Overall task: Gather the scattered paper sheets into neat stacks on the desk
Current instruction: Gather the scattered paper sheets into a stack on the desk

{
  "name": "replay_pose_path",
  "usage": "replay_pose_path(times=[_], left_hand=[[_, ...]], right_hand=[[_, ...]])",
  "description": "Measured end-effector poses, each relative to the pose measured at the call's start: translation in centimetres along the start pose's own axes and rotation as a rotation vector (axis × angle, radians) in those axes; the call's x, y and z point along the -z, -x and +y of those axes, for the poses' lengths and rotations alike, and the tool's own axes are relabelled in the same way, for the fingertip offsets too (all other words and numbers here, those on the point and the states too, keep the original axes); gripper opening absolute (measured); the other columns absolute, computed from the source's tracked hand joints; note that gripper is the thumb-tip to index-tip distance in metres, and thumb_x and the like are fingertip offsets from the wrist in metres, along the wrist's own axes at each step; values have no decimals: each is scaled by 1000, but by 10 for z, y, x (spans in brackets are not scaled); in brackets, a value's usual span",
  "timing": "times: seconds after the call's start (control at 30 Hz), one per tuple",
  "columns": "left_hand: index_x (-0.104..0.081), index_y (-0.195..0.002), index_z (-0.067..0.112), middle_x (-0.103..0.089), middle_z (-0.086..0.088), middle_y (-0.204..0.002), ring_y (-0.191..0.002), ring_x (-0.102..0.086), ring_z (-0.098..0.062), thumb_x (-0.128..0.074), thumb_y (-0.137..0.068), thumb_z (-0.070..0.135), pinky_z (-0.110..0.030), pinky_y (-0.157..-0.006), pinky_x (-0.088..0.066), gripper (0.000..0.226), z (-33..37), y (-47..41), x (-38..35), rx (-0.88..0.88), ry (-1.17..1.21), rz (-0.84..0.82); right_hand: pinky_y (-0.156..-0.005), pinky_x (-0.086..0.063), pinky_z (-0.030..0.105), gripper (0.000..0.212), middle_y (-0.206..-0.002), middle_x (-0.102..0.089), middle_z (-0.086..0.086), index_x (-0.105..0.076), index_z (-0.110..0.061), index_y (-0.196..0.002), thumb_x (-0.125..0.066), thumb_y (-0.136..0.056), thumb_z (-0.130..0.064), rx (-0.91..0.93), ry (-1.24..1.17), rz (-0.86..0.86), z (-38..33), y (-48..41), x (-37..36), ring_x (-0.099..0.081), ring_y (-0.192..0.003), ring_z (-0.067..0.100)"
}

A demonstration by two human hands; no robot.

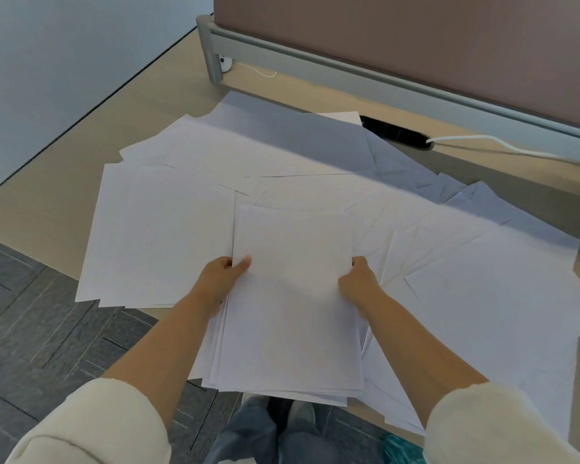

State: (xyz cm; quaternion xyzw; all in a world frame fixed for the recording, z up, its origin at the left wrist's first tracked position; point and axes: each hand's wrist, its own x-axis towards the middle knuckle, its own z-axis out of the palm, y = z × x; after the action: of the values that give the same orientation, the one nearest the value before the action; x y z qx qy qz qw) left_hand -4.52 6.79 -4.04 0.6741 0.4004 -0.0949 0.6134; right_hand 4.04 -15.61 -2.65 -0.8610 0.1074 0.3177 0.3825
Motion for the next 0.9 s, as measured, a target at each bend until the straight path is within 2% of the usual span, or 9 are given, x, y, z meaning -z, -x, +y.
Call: replay_pose_path(times=[0.07, 0.13, 0.2, 0.3, 0.43, 0.53, 0.7, 0.77, 0.9], left_hand=[[-60, -104, 9, -68, -13, -103, -94, -64, -29, -61, -90, 19, -39, -87, -53, 17, 2, 2, -2, -155, -57, 7], [-59, -107, 12, -67, -4, -95, -89, -65, -23, -57, -92, 11, -29, -78, -54, 15, 11, 10, 0, -312, -57, 33], [-59, -104, 15, -67, 0, -95, -86, -66, -18, -55, -93, 9, -28, -78, -55, 14, 21, 14, 7, -383, 44, -15], [-60, -102, 21, -70, 1, -97, -84, -69, -13, -51, -94, 6, -27, -76, -58, 20, 34, 16, 26, -414, 172, -86], [-59, -104, 19, -70, 1, -97, -85, -69, -15, -48, -94, 2, -28, -73, -59, 23, 36, 17, 47, -369, 323, -78], [-55, -114, 19, -66, -4, -111, -100, -64, -25, -48, -96, 8, -35, -80, -57, 23, 31, 14, 58, -272, 346, -66], [-35, -131, 22, -54, -1, -122, -110, -54, -26, -67, -86, 27, -43, -93, -47, 55, 22, 8, 81, -3, -45, -84], [-37, -134, 13, -54, -8, -128, -113, -55, -30, -66, -86, 18, -45, -95, -48, 56, 19, 4, 92, -30, -75, -9], [-29, -144, 11, -43, -5, -139, -124, -47, -31, -59, -91, 14, -44, -103, -42, 60, 22, -3, 117, -96, -58, 175]], right_hand=[[-75, -44, 32, 39, -103, -49, 8, -40, -4, -127, -46, -88, -5, -27, 1, -32, -5, -1, 1, -49, -90, 23], [-75, -44, 36, 8, -90, -50, 5, -49, -9, -96, -46, -90, -13, -2, -1, -10, -10, -2, 1, -48, -83, 22], [-72, -35, 31, 32, -71, -38, -2, -35, -17, -67, -45, -95, -27, 90, 14, 72, -15, -5, 4, -42, -76, 21], [-57, -32, 25, 43, -61, -36, 0, -34, -15, -59, -53, -93, -33, 299, -136, 188, -24, 0, 4, -38, -60, 18], [-75, -48, 31, 16, -83, -62, 2, -61, -16, -82, -57, -93, -27, 358, -386, 3, -44, 3, -5, -58, -76, 17], [-65, -42, 28, 27, -73, -51, 1, -50, -13, -74, -52, -95, -30, 395, -266, 18, -57, 1, -18, -48, -67, 15], [-56, -33, 24, 28, -71, -45, -2, -40, -13, -73, -50, -96, -28, 425, -152, 114, -84, -5, -43, -43, -64, 15], [-68, -41, 27, 18, -88, -55, 3, -45, -13, -96, -54, -93, -28, 399, -249, 98, -94, -4, -52, -53, -80, 20], [-90, -43, 33, 51, -121, -50, 4, -40, -12, -133, -60, -90, -30, 249, -267, -91, -117, -5, -73, -52, -106, 23]])
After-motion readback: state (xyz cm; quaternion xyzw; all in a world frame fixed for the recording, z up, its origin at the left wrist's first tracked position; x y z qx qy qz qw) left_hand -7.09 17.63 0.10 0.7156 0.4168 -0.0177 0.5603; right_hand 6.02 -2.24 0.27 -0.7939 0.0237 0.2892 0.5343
